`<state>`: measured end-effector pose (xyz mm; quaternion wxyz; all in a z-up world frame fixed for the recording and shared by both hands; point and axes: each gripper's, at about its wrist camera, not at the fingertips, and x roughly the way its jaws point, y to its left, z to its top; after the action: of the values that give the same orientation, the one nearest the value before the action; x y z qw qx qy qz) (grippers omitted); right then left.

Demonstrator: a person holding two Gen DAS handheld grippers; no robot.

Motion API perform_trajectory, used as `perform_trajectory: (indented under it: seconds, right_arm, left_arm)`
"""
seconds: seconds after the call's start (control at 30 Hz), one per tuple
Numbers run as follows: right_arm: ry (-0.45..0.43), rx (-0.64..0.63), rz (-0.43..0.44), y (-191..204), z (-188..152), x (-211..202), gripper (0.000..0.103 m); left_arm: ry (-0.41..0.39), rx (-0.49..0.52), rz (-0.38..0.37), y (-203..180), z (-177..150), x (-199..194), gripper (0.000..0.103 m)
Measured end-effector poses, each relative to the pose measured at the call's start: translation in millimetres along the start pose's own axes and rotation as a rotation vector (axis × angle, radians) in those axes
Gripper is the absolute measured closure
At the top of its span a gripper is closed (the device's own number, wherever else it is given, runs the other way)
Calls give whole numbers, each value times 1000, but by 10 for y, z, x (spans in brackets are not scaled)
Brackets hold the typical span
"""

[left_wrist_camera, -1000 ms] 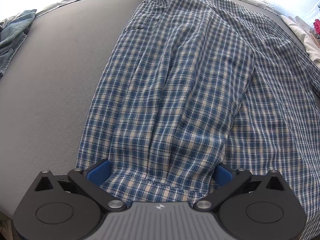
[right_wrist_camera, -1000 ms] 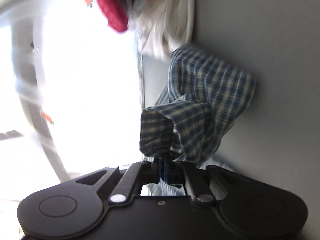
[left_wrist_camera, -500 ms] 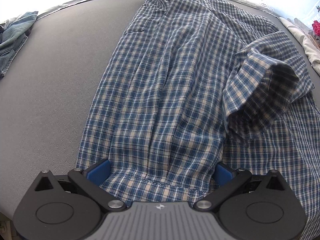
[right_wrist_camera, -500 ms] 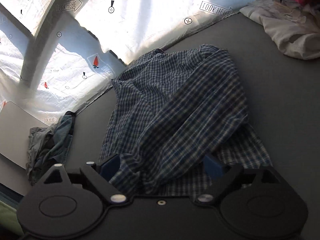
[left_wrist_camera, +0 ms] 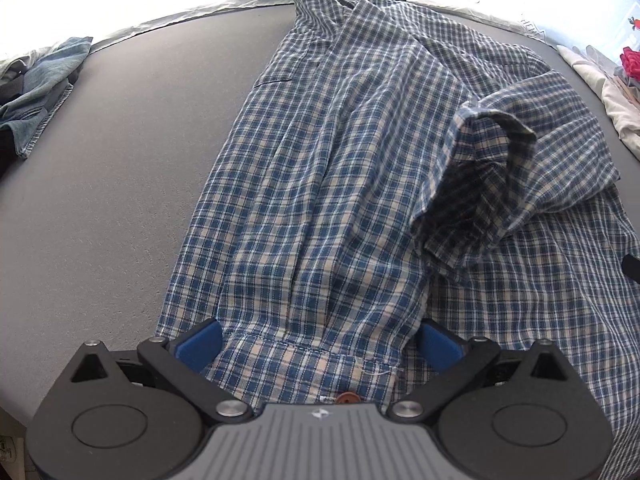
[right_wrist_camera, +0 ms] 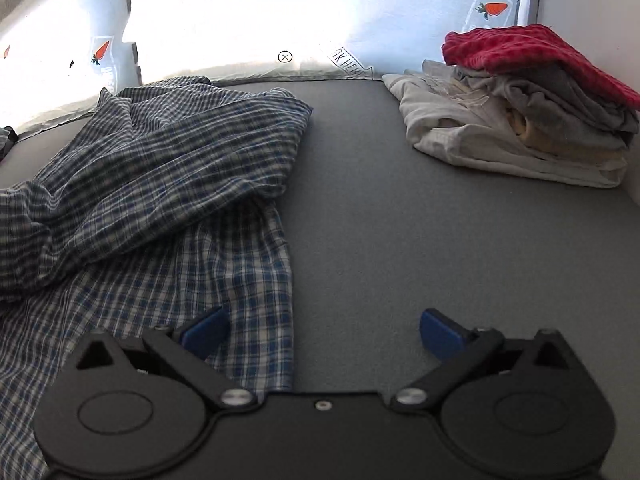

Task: Fold clothes

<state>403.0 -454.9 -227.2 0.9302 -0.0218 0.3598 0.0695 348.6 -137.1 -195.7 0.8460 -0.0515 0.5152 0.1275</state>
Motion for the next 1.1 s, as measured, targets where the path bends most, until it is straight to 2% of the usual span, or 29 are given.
perform_trajectory:
  seconds: [0.17, 0.3, 0.43, 0.5, 0.6, 0.63, 0.7, 0.77, 0.83, 0.97, 1.1]
  right_arm:
    - [-61, -8, 5, 40, -44, 24, 0]
    - [-62, -7, 6, 46, -34, 35, 0]
    - [-63, -6, 7, 42, -42, 29, 0]
    - [-63, -5, 8, 36, -43, 27, 0]
    - [-63, -4, 9, 31, -42, 27, 0]
    - [-63, -4, 9, 30, -42, 25, 0]
    - [-63, -4, 9, 27, -40, 25, 0]
    - [-61, -5, 9, 25, -36, 23, 0]
    - [-53, -13, 11, 28, -24, 21, 0]
    - [5, -20, 23, 31, 55, 22, 0]
    - [29, -22, -19, 129, 103, -15, 0]
  left_arm:
    - [-88, -24, -57, 0, -40, -300, 4]
    - [-173, 28, -112, -128, 11, -446, 5]
    - [-190, 95, -138, -323, 128, -414, 6]
    - [-194, 118, -147, -395, 177, -377, 10]
    - [-195, 129, -148, -469, 263, -275, 21]
    - [-193, 127, -148, -483, 289, -242, 27]
    - [-179, 109, -167, -477, 338, -181, 43]
    - [-160, 91, -201, -468, 383, -138, 71]
    - [-163, 89, -211, -463, 400, -147, 88]
    - [-208, 93, -219, -320, 456, -242, 99]
    - [-260, -8, -239, 20, 699, -340, 100]
